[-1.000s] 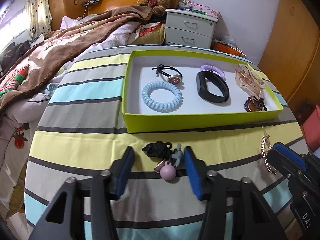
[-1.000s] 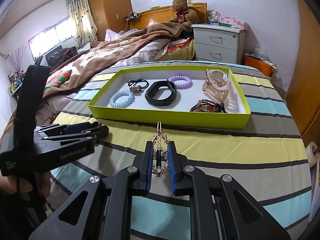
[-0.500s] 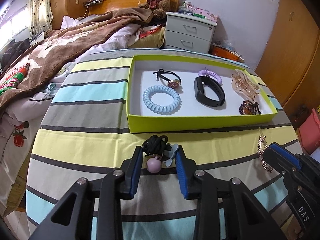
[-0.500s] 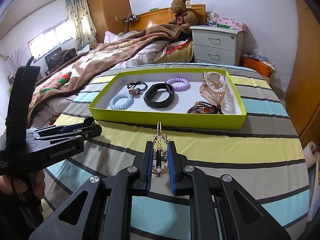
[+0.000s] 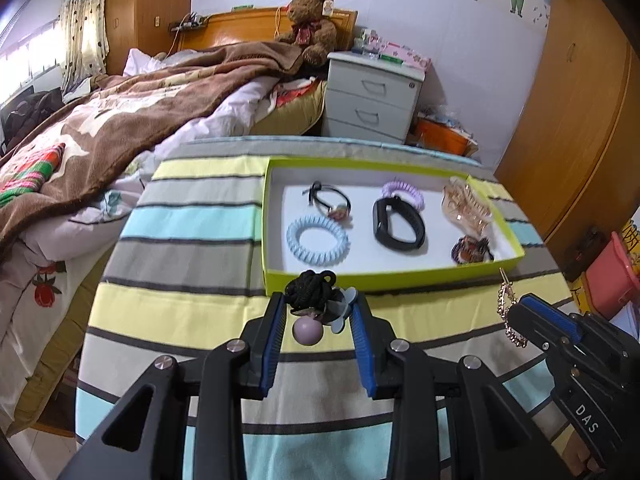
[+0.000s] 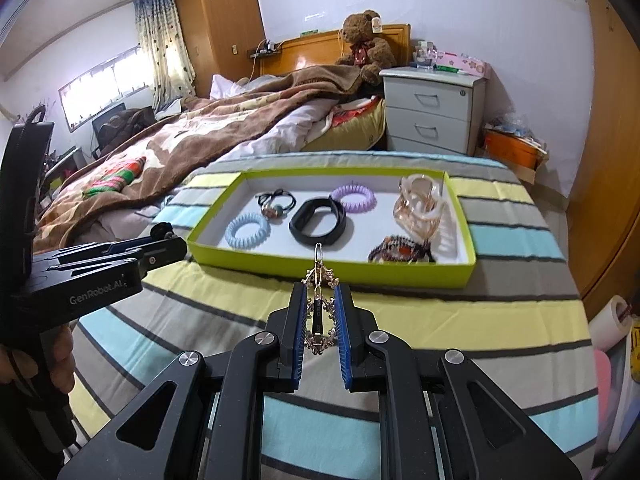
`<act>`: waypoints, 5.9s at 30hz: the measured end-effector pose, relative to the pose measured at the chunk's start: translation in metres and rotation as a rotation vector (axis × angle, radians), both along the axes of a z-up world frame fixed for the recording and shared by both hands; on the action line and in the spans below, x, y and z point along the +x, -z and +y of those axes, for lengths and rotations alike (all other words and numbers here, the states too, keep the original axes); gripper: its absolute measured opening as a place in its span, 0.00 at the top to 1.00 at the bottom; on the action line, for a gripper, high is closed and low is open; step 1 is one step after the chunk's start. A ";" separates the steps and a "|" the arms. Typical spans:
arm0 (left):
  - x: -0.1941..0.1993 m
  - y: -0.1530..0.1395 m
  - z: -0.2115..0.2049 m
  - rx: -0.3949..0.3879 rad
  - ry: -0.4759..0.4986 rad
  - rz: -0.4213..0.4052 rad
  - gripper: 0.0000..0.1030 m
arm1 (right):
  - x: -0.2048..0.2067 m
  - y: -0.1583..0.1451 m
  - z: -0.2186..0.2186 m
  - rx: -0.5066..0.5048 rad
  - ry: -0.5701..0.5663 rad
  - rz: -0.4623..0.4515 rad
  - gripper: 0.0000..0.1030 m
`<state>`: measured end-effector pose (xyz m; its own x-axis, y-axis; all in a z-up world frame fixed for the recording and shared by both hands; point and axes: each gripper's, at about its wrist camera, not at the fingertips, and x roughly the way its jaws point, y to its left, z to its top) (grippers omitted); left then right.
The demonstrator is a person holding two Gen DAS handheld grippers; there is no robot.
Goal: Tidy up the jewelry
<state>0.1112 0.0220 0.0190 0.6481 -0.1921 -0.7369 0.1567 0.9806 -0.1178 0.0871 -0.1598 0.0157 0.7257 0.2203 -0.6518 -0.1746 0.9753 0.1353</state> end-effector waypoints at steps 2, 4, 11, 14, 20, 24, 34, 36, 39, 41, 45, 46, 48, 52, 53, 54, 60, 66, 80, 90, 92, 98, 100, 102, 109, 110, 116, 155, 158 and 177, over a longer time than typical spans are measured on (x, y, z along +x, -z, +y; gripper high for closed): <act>0.001 -0.006 0.001 -0.002 0.004 -0.012 0.67 | 0.003 -0.004 -0.001 0.001 0.000 -0.005 0.86; 0.005 -0.011 0.001 -0.002 0.008 -0.023 0.67 | 0.007 -0.008 -0.001 0.000 0.001 -0.014 0.86; 0.022 -0.023 0.003 -0.021 0.013 -0.041 0.67 | 0.019 -0.018 -0.004 -0.001 -0.002 -0.024 0.86; 0.032 -0.025 0.003 -0.033 0.019 -0.036 0.67 | 0.027 -0.022 -0.004 0.010 -0.010 -0.023 0.86; 0.056 -0.030 0.002 -0.045 0.029 -0.038 0.67 | 0.051 -0.021 0.003 0.034 -0.060 0.000 0.86; 0.074 -0.028 0.001 -0.049 0.033 -0.025 0.67 | 0.068 -0.011 0.008 0.047 -0.090 0.037 0.86; 0.104 -0.003 -0.003 -0.048 0.023 0.038 0.67 | 0.096 0.014 0.021 0.068 -0.166 0.118 0.86; 0.107 0.002 -0.005 -0.047 0.024 0.052 0.67 | 0.100 0.018 0.023 0.069 -0.179 0.133 0.86; 0.111 0.007 -0.005 -0.042 0.019 0.063 0.67 | 0.103 0.023 0.025 0.073 -0.195 0.153 0.86; 0.114 0.010 -0.007 -0.038 0.015 0.068 0.67 | 0.106 0.026 0.026 0.086 -0.214 0.171 0.86; 0.120 0.014 -0.008 -0.031 0.006 0.076 0.67 | 0.112 0.030 0.026 0.096 -0.224 0.191 0.93; 0.121 0.015 -0.008 -0.028 0.001 0.075 0.67 | 0.113 0.031 0.027 0.089 -0.224 0.194 0.93; 0.124 0.018 -0.008 -0.033 -0.001 0.083 0.67 | 0.114 0.033 0.028 0.083 -0.228 0.197 0.93; 0.125 0.023 -0.009 -0.034 0.001 0.093 0.67 | 0.115 0.036 0.028 0.080 -0.225 0.204 0.93; 0.126 0.024 -0.008 -0.034 0.002 0.095 0.67 | 0.115 0.037 0.027 0.079 -0.224 0.206 0.93; 0.126 0.025 -0.009 -0.035 0.002 0.099 0.67 | 0.115 0.038 0.027 0.079 -0.223 0.208 0.93; 0.128 0.028 -0.011 -0.034 0.006 0.105 0.67 | 0.115 0.038 0.027 0.074 -0.221 0.210 0.93; 0.129 0.032 -0.013 -0.027 0.004 0.117 0.67 | 0.113 0.036 0.029 0.071 -0.224 0.194 0.93; 0.131 0.040 -0.016 -0.010 0.003 0.133 0.64 | 0.113 0.037 0.028 0.060 -0.205 0.201 0.93; 0.128 0.041 -0.023 0.001 0.027 0.135 0.54 | 0.109 0.037 0.026 0.048 -0.188 0.196 0.93; 0.128 0.040 -0.023 -0.002 0.030 0.134 0.52 | 0.108 0.036 0.025 0.047 -0.184 0.195 0.93; 0.126 0.040 -0.026 0.001 0.033 0.133 0.46 | 0.105 0.034 0.024 0.039 -0.178 0.190 0.91; 0.125 0.039 -0.027 0.000 0.033 0.134 0.46 | 0.104 0.033 0.024 0.037 -0.176 0.189 0.91; 0.125 0.039 -0.027 0.000 0.031 0.134 0.45 | 0.103 0.032 0.024 0.035 -0.173 0.186 0.91; 0.119 0.037 -0.023 -0.004 0.024 0.132 0.42 | 0.099 0.029 0.023 0.015 -0.148 0.178 0.87; 0.118 0.036 -0.023 -0.001 0.025 0.130 0.42 | 0.098 0.028 0.023 0.011 -0.145 0.177 0.86; 0.112 0.031 -0.022 0.001 0.017 0.120 0.40 | 0.093 0.026 0.022 -0.016 -0.117 0.170 0.76; -0.018 0.004 -0.019 0.103 -0.079 -0.140 0.34 | -0.006 0.003 -0.005 -0.095 0.146 -0.064 0.61; -0.024 0.005 -0.018 0.094 -0.086 -0.147 0.34 | -0.014 0.001 -0.006 -0.086 0.152 -0.081 0.61; -0.046 0.006 -0.026 0.106 -0.073 -0.165 0.34 | -0.032 0.001 -0.002 -0.085 0.142 -0.101 0.61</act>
